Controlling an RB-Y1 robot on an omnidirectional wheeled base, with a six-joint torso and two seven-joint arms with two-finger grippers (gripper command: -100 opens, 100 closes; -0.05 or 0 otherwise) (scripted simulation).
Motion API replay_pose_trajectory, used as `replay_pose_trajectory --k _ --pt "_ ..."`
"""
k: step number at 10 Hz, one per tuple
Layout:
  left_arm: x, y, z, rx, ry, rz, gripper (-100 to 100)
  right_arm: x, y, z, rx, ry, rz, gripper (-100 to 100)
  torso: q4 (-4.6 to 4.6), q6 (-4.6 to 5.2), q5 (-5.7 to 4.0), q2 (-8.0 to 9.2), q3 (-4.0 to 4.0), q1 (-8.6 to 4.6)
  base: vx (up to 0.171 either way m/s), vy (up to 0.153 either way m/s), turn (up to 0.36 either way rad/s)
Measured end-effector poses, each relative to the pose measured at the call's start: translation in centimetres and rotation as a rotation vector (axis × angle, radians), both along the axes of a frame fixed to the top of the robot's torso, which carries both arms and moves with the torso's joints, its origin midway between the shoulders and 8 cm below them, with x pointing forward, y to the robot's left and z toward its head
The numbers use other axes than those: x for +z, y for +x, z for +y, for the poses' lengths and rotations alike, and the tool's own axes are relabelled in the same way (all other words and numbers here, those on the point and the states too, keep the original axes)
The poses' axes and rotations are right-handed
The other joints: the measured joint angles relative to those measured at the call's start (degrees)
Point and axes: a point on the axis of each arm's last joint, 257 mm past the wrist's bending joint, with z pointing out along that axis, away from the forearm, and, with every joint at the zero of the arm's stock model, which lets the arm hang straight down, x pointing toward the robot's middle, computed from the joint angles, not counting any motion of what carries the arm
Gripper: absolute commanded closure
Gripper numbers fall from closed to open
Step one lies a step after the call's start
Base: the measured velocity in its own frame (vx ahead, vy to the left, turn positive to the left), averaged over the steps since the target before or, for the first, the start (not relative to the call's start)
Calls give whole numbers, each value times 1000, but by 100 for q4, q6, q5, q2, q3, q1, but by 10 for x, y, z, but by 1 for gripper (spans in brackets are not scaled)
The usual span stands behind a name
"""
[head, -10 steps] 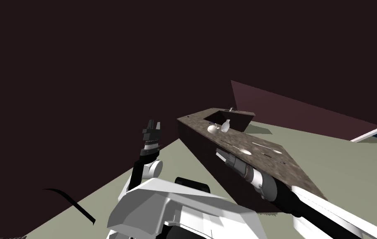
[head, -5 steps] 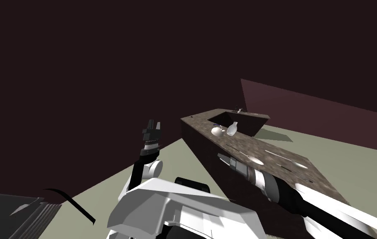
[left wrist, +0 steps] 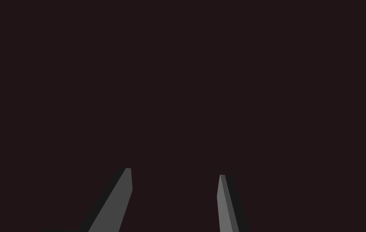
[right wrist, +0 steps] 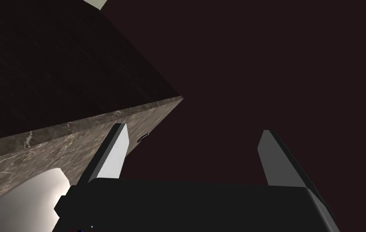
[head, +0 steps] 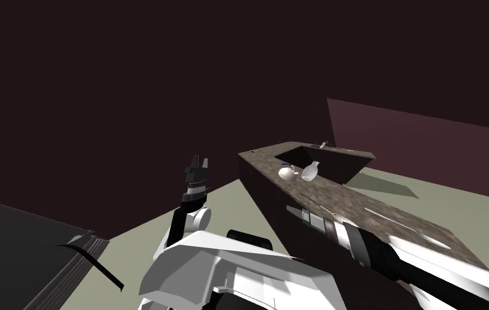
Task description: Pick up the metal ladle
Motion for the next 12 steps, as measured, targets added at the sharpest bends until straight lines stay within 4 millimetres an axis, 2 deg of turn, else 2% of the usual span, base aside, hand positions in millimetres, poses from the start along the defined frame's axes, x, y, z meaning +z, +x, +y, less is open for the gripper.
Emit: replay_pose_trajectory --k 1,2,3,4,8,10,11,12 --pt "0 0 0 0 0 0 0 -7 0 -10 6 -45 9 -100 0 5 -2 1 0 -4 35 -70 352" --pt "0 0 0 0 0 0 0 -20 1 -30 8 -103 20 -100 -1 0 -3 -4 -3 -11 45 -76 154" --pt "0 0 0 0 0 0 0 -26 -3 -38 16 -141 31 -100 -1 8 -4 -6 -3 -11 21 -37 -30" --pt "0 0 0 0 0 0 0 -26 -5 -40 21 -161 35 -100 1 10 -2 3 1 2 15 -54 226" --pt "0 0 0 0 0 0 0 -48 -12 -91 44 -347 72 -100 0 8 -5 -4 -2 -13 27 -81 263" --pt "0 0 0 0 0 0 0 -61 -16 -118 56 -445 89 -100 0 10 -6 -3 -2 -12 19 -53 52" --pt "0 0 0 0 0 0 0 -60 -16 -123 51 -452 100 -100 1 12 -1 3 2 6 12 -51 256" --pt "0 0 0 0 0 0 0 -63 -15 -140 68 -508 98 -100 0 3 -1 1 1 1 11 -62 209"
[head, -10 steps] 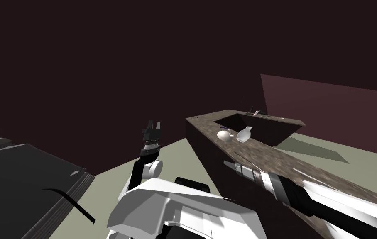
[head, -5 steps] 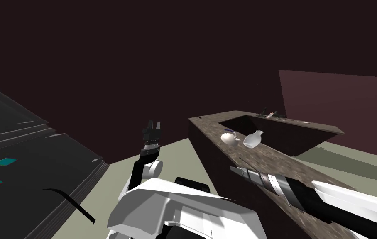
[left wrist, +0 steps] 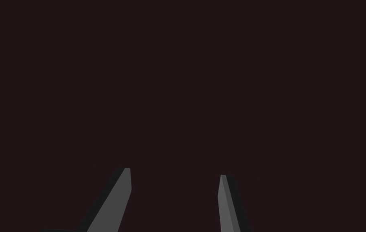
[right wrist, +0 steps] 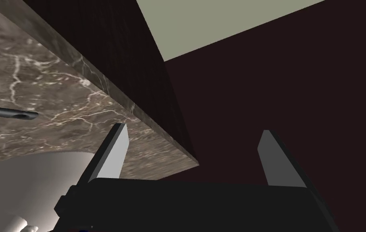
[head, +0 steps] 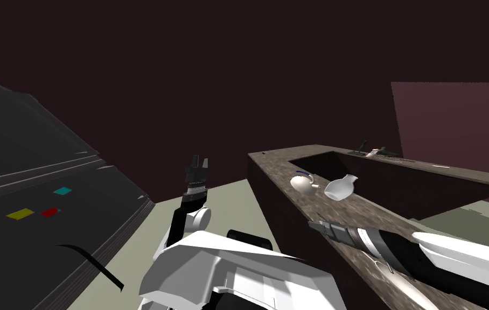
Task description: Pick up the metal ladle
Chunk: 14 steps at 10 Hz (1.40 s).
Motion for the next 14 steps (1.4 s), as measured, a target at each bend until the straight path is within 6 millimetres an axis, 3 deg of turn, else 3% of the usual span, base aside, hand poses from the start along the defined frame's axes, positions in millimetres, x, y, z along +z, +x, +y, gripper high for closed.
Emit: replay_pose_trajectory --k 2,5,8,12,14 --pt "0 0 0 0 0 0 0 -5 -9 -12 -3 -38 29 -100 2 9 0 5 3 8 3 -15 -28" --pt "0 0 0 0 0 0 0 -2 -8 -12 -2 -38 20 -100 3 7 5 9 6 25 3 -9 105" --pt "0 0 0 0 0 0 0 -7 -17 -49 6 -151 54 -100 0 1 0 -1 -1 -5 8 -86 280" --pt "0 0 0 0 0 0 0 -24 -51 -108 32 -318 134 -100 0 4 -5 1 1 -8 -1 -74 167" --pt "0 0 0 0 0 0 0 -20 -48 -117 28 -340 128 -100 2 11 1 5 4 14 -3 -5 -18"
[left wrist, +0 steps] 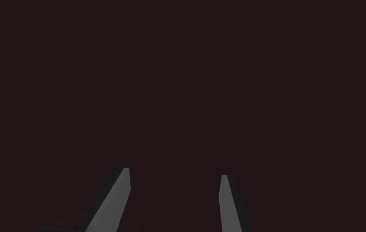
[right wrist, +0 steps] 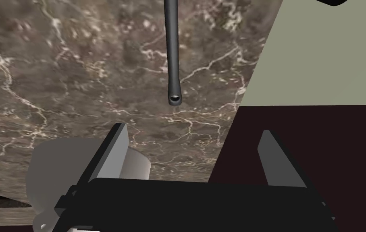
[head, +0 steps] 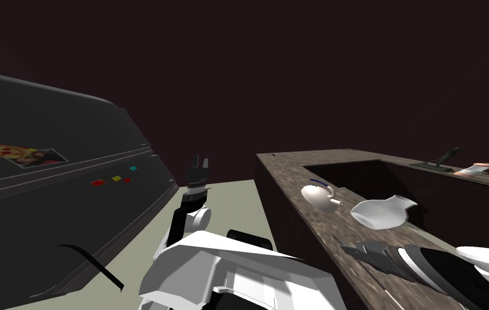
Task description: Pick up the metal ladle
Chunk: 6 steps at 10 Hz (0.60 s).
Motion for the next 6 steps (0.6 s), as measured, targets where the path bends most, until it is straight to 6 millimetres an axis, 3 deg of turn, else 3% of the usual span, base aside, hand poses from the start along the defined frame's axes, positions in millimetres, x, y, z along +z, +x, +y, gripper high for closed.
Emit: replay_pose_trajectory --k 6 --pt "0 0 0 0 0 0 0 -24 -69 -30 -24 -52 125 -100 1 -1 -1 3 2 -2 -10 -22 130"
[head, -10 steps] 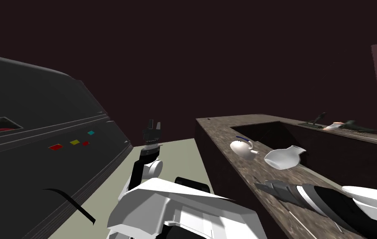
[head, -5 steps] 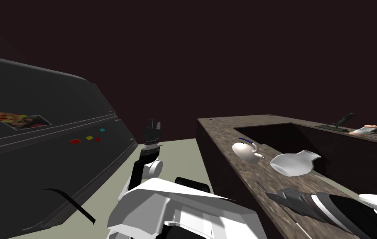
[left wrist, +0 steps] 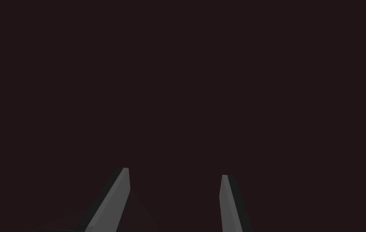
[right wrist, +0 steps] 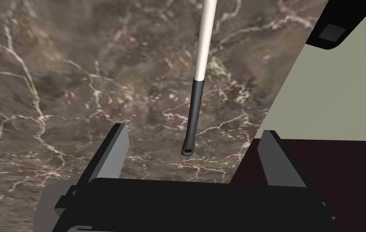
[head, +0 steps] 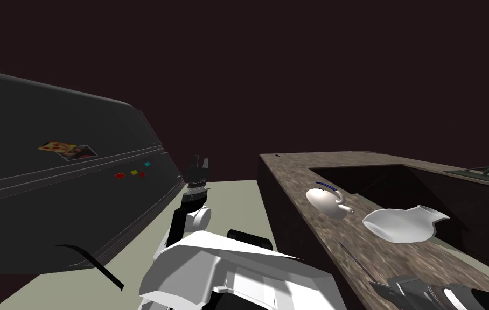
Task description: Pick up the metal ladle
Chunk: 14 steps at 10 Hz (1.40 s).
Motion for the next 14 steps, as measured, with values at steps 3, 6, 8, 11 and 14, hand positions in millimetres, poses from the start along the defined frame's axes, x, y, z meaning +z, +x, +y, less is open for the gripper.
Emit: replay_pose_trajectory --k 3,6,8,11,14 --pt "0 0 0 0 0 0 0 -6 -18 -5 -23 3 33 -100 -1 0 3 -3 -2 9 -1 15 32" --pt "0 0 0 0 0 0 0 -7 -2 -9 17 30 -15 -100 0 0 9 -1 -1 29 -6 43 4" --pt "0 0 0 0 0 0 0 -6 1 -31 14 -5 -21 -100 0 0 4 -3 -2 10 1 -4 0" --pt "0 0 0 0 0 0 0 -6 10 -39 38 8 -53 -100 -1 0 9 -4 -2 33 -3 53 28" --pt "0 0 0 0 0 0 0 2 14 -66 28 -27 -64 -100 -1 0 5 -3 -2 14 -4 22 17"
